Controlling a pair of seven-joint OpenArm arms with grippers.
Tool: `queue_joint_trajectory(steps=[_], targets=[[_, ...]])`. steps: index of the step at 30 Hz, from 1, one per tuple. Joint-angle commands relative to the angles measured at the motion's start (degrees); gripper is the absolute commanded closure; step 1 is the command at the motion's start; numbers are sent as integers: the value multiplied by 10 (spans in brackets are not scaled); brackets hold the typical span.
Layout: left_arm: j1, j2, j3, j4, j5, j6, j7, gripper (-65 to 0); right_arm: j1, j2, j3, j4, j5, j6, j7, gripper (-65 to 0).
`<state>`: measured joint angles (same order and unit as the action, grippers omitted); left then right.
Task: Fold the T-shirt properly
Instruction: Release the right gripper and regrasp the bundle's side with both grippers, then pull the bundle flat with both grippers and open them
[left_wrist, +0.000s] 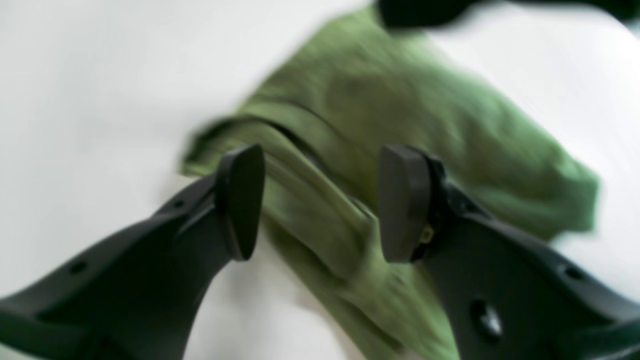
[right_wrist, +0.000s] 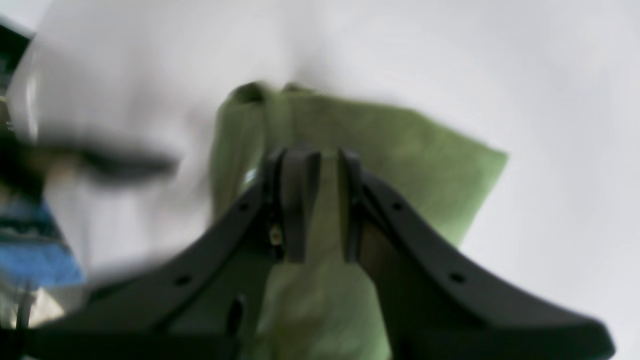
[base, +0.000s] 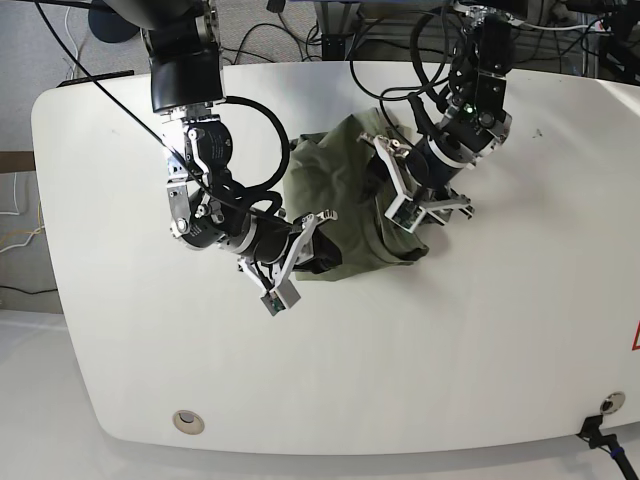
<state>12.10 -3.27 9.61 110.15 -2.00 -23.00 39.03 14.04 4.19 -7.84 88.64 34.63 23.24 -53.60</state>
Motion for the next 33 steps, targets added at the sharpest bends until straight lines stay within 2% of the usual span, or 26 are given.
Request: queue_joint_trajectory(steps=[1, 4, 8, 12, 15, 19, 23, 29, 33], targets=[[4, 3, 13, 15, -5, 0, -14, -330, 27, 2, -26, -24, 14, 5, 46, -91], [17, 3, 42, 13, -5, 0, -14, -329, 41, 3, -54, -87, 14, 5, 101, -89], [17, 3, 63, -6, -3, 2, -14, -329, 47, 4, -56, -176, 12, 6, 184, -89], [-14, -2, 59, -48, -1, 2, -14, -329, 44, 20, -64, -213, -72, 7, 242, -89], [-45, -22, 58, -90, -2, 3, -14, -329, 20, 35, -63, -210, -113, 7, 250, -89], [-98, -53, 57, -154, -3, 3, -14, -329, -18, 68, -63, -185, -99, 7, 250, -88], [-142, -66, 56, -215, -3, 3, -28, -329, -70, 95, -62, -122, -98, 4, 250, -88], [-166, -77, 56, -262, -3, 4, -92, -329, -140, 97, -6, -31, -101, 4, 242, -88], [-165, -77, 39, -223, -3, 4, -137, -329, -151, 97, 18, 57, -99, 4, 193, -88]])
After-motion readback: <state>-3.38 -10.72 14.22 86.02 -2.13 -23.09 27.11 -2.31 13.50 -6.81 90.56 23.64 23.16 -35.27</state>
